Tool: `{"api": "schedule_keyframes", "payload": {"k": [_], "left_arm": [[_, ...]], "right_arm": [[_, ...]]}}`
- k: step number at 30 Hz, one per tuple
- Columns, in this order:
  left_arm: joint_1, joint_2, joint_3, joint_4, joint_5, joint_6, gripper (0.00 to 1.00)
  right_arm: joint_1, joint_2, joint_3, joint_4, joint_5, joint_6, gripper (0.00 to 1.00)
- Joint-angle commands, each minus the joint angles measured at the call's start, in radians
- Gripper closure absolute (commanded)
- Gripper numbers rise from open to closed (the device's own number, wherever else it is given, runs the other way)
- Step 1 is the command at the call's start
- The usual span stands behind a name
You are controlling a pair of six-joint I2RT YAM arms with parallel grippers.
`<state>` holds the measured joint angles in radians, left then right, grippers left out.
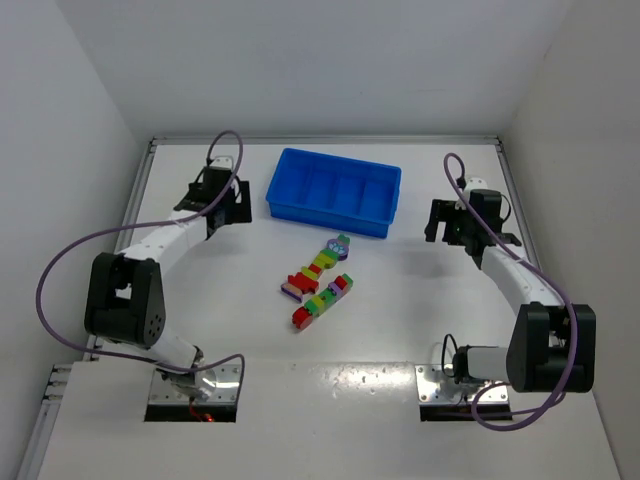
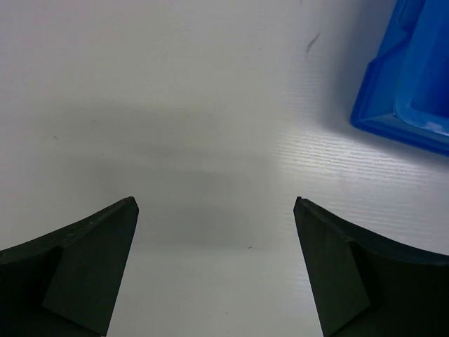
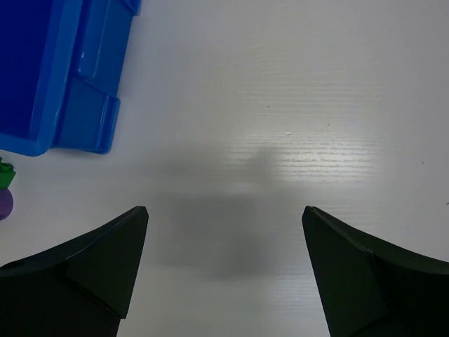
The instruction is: Sort the legos into containers by color
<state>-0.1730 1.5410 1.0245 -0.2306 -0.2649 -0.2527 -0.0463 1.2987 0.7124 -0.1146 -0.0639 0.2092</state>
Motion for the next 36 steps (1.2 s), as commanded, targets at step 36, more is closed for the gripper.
{"api": "schedule_keyframes", "payload": {"k": [36], "left_arm": [[-0.552, 0.122, 0.154, -0.099, 0.190, 0.093, 0.15]], "right_arm": [[-0.047, -0.015, 0.105, -0.254, -0.042, -0.114, 0.00]]}}
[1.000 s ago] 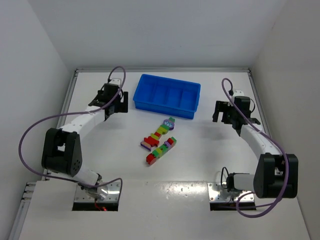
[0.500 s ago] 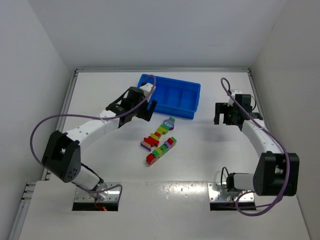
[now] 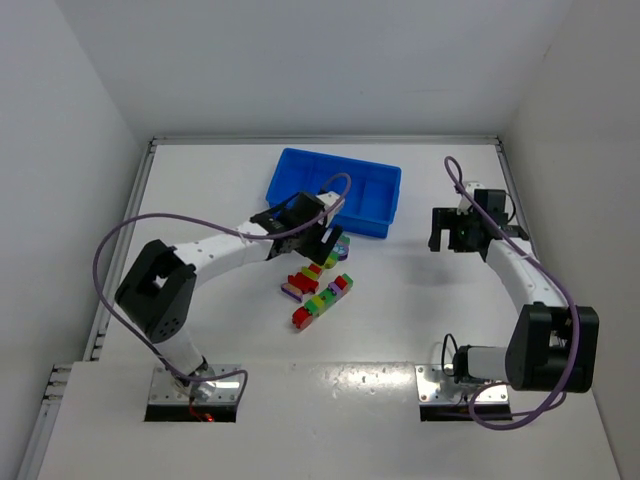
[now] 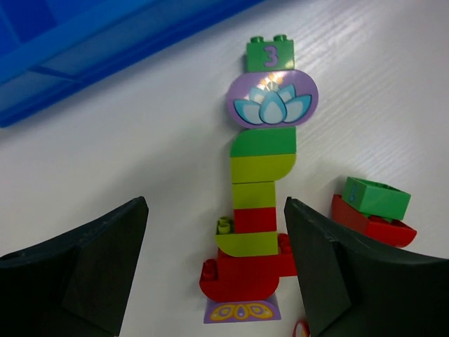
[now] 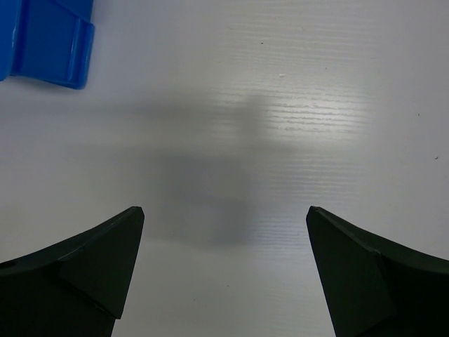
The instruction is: Sort the legos into containers by color
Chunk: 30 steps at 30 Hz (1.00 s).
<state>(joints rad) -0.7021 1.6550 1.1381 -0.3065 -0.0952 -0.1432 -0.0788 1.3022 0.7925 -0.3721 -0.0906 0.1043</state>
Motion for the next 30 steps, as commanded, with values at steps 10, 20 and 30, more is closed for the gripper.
{"api": "schedule_keyframes", "payload": {"k": [10, 20, 30], "left_arm": [[-0.033, 0.130, 0.071, -0.100, 0.063, -0.007, 0.16], [-0.022, 0.177, 0.049, -0.121, 0.107, 0.031, 0.45], [-0.013, 0.026, -0.050, -0.054, 0.180, 0.197, 0.99]], "right_arm": [[-0.042, -0.027, -0.004, 0.004, -0.015, -0.009, 0.00], [-0.061, -0.009, -0.013, 0.022, -0.015, -0.018, 0.00], [-0.027, 0.101, -0.003, 0.115, -0.544, 0.240, 0.29]]}}
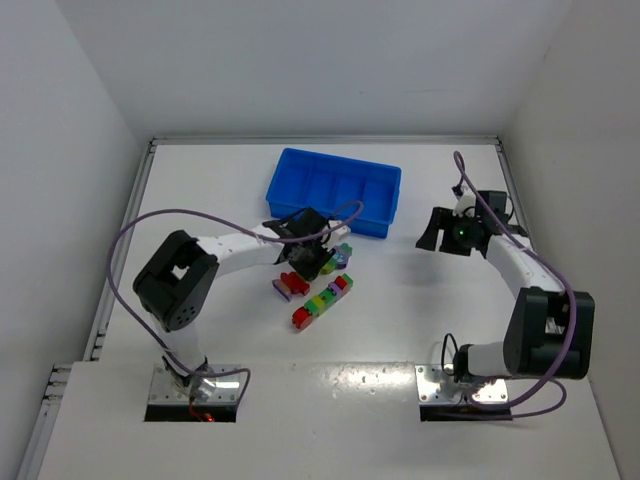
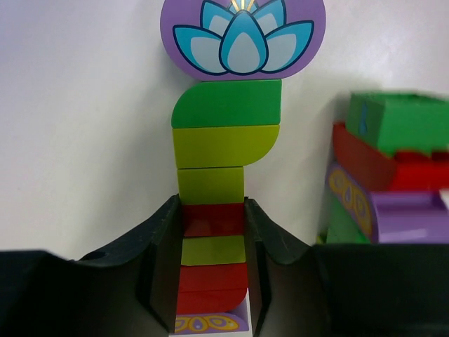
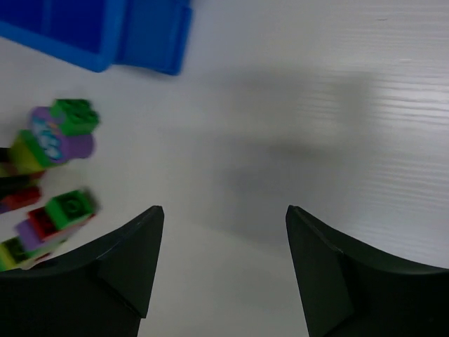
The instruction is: Sort the legos into containers by color
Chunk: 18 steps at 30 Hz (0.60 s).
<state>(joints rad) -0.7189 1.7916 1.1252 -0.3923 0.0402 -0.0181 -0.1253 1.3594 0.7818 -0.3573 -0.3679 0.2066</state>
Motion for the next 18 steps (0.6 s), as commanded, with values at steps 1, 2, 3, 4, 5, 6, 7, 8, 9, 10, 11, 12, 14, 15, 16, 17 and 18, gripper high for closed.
{"api": "schedule_keyframes", "payload": {"k": [1, 2, 3, 4, 5, 6, 7, 8, 9, 10, 11, 12, 14, 15, 16, 17, 18], "left_arm": [[0.004, -0.132, -0.048, 0.041, 0.062, 0.099, 1.00], [0.004, -0.153, -0.057, 0.041, 0.084, 0.113, 1.00], [0.004, -0.181, -0.068, 0.050, 0.084, 0.122, 1.00], [-0.007, -0.181, -0.068, 0.050, 0.096, 0.136, 1.00], [-0.007, -0.195, -0.068, 0.050, 0.096, 0.136, 1.00], [-0.017, -0.195, -0.068, 0.050, 0.107, 0.148, 1.00], [-0.017, -0.207, -0.059, 0.050, 0.121, 0.149, 1.00], [-0.030, -0.218, -0.059, 0.059, 0.121, 0.149, 1.00], [-0.030, -0.218, -0.048, 0.059, 0.130, 0.149, 1.00], [-0.046, -0.227, -0.048, 0.059, 0.130, 0.149, 1.00], [-0.057, -0.227, -0.038, 0.059, 0.130, 0.149, 1.00], [-0.068, -0.227, -0.038, 0.059, 0.121, 0.149, 1.00], [-0.080, -0.227, -0.028, 0.069, 0.121, 0.149, 1.00], [-0.089, -0.227, -0.028, 0.069, 0.112, 0.149, 1.00], [-0.090, -0.227, -0.028, 0.069, 0.112, 0.149, 1.00], [-0.090, -0.227, -0.018, 0.078, 0.112, 0.149, 1.00], [-0.099, -0.227, -0.009, 0.078, 0.112, 0.149, 1.00]], "right_arm": [[0.035, 0.056, 0.008, 0.130, -0.308, 0.177, 0.29], [0.053, 0.070, 0.008, 0.158, -0.365, 0.241, 0.27], [0.064, 0.085, 0.025, 0.179, -0.387, 0.261, 0.24], [0.084, 0.122, 0.051, 0.205, -0.428, 0.281, 0.19], [0.095, 0.142, 0.051, 0.205, -0.443, 0.281, 0.17], [0.107, 0.161, 0.080, 0.205, -0.457, 0.281, 0.16], [0.119, 0.182, 0.097, 0.205, -0.480, 0.281, 0.14], [0.145, 0.217, 0.126, 0.205, -0.494, 0.272, 0.13], [0.157, 0.233, 0.141, 0.196, -0.508, 0.272, 0.13], [0.170, 0.247, 0.155, 0.196, -0.532, 0.272, 0.13], [0.180, 0.259, 0.180, 0.196, -0.543, 0.272, 0.12], [0.199, 0.268, 0.189, 0.207, -0.543, 0.272, 0.12], [0.220, 0.282, 0.209, 0.216, -0.569, 0.272, 0.12], [0.239, 0.291, 0.223, 0.216, -0.569, 0.260, 0.12], [0.249, 0.300, 0.223, 0.216, -0.569, 0.246, 0.12], [0.260, 0.300, 0.232, 0.202, -0.569, 0.235, 0.12], [0.279, 0.300, 0.232, 0.189, -0.569, 0.217, 0.12]]}}
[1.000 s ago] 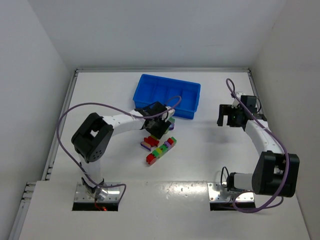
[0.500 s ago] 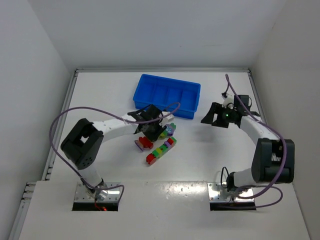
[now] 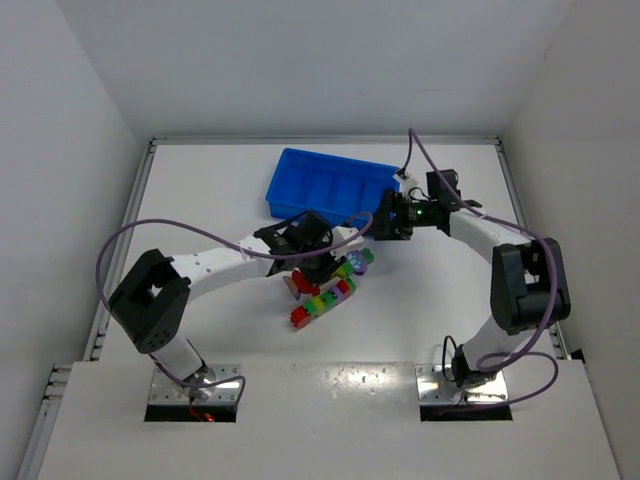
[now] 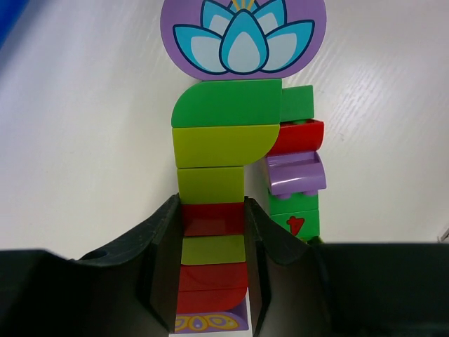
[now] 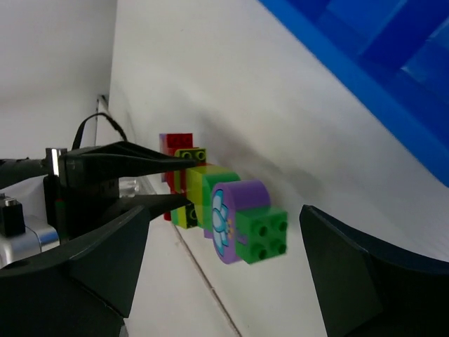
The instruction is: Sort the legos into containers by color
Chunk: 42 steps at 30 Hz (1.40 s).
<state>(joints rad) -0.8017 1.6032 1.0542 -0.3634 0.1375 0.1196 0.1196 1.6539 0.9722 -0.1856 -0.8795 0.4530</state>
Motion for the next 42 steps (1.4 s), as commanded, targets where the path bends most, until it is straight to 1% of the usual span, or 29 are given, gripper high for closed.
{"api": "schedule_keyframes", "payload": {"k": [1, 2, 4, 10, 11, 13, 14, 15, 17, 18, 21, 25, 27, 29, 30, 32, 33, 34, 36, 37, 39, 40, 41, 42], "left_arm": [[-0.016, -0.038, 0.076, 0.049, 0.005, 0.011, 1.00], [-0.016, -0.038, 0.076, 0.049, 0.005, 0.011, 1.00], [-0.016, -0.038, 0.102, 0.049, -0.007, 0.011, 1.00], [-0.016, -0.058, 0.112, 0.067, -0.029, 0.020, 1.00], [-0.016, -0.058, 0.112, 0.067, -0.038, 0.020, 1.00], [-0.016, -0.058, 0.112, 0.076, -0.062, 0.020, 1.00], [-0.016, -0.058, 0.112, 0.077, -0.076, 0.020, 1.00], [-0.016, -0.058, 0.098, 0.089, -0.093, 0.020, 1.00], [-0.016, -0.058, 0.073, 0.098, -0.139, 0.020, 1.00], [-0.016, -0.071, 0.063, 0.109, -0.151, 0.020, 1.00], [0.024, -0.098, 0.000, 0.121, -0.185, 0.031, 1.00], [0.064, -0.163, -0.127, 0.142, -0.194, 0.051, 1.00], [0.075, -0.175, -0.152, 0.142, -0.194, 0.060, 1.00], [0.085, -0.175, -0.163, 0.142, -0.165, 0.060, 1.00], [0.085, -0.161, -0.163, 0.142, -0.139, 0.060, 0.92], [0.100, -0.105, -0.108, 0.081, -0.130, 0.022, 0.74], [0.111, -0.086, -0.088, 0.066, -0.113, -0.027, 0.43], [0.151, -0.074, -0.051, 0.054, -0.064, -0.056, 0.34], [0.208, -0.063, -0.020, 0.044, 0.044, -0.103, 0.22], [0.266, -0.063, 0.013, 0.044, 0.194, -0.130, 0.02], [0.315, -0.051, 0.056, 0.034, 0.360, -0.147, 0.00], [0.338, -0.036, 0.081, 0.023, 0.473, -0.147, 0.00], [0.372, 0.009, 0.128, 0.023, 0.645, -0.156, 0.00], [0.384, 0.035, 0.150, 0.023, 0.707, -0.181, 0.00]], "right_arm": [[0.034, 0.018, 0.042, 0.017, -0.058, -0.030, 0.12], [0.049, 0.030, 0.042, -0.007, -0.067, -0.040, 0.12], [0.061, 0.040, 0.031, -0.008, -0.067, -0.040, 0.11], [0.083, 0.049, 0.022, -0.018, -0.099, -0.051, 0.11], [0.083, 0.049, 0.022, -0.018, -0.108, -0.051, 0.22], [0.092, 0.049, 0.022, -0.008, -0.130, -0.042, 0.39], [0.092, 0.049, 0.022, 0.004, -0.154, -0.042, 0.63], [0.092, 0.049, 0.022, 0.005, -0.154, -0.042, 0.76], [0.092, 0.049, 0.022, 0.005, -0.164, -0.042, 0.95], [0.092, 0.040, 0.022, -0.005, -0.164, -0.042, 1.00], [0.066, 0.015, -0.003, -0.014, -0.164, -0.031, 1.00], [0.014, -0.014, -0.039, -0.029, -0.135, -0.042, 1.00], [0.002, -0.025, -0.062, -0.011, -0.110, -0.042, 1.00], [0.002, -0.025, -0.063, -0.011, -0.093, -0.053, 1.00], [0.002, -0.025, -0.063, -0.011, -0.078, -0.065, 1.00], [0.002, -0.016, -0.053, -0.011, -0.069, -0.065, 1.00], [0.002, -0.016, -0.038, -0.011, -0.069, -0.076, 1.00], [0.002, -0.016, -0.021, -0.020, -0.069, -0.086, 1.00], [0.002, -0.016, 0.008, -0.043, -0.078, -0.103, 1.00], [0.011, -0.016, 0.017, -0.054, -0.090, -0.128, 1.00], [0.011, -0.016, 0.028, -0.075, -0.121, -0.158, 1.00], [0.011, -0.016, 0.028, -0.075, -0.136, -0.171, 1.00], [0.011, -0.016, 0.028, -0.075, -0.179, -0.171, 1.00], [0.011, -0.016, 0.016, -0.052, -0.200, -0.171, 1.00]]}}
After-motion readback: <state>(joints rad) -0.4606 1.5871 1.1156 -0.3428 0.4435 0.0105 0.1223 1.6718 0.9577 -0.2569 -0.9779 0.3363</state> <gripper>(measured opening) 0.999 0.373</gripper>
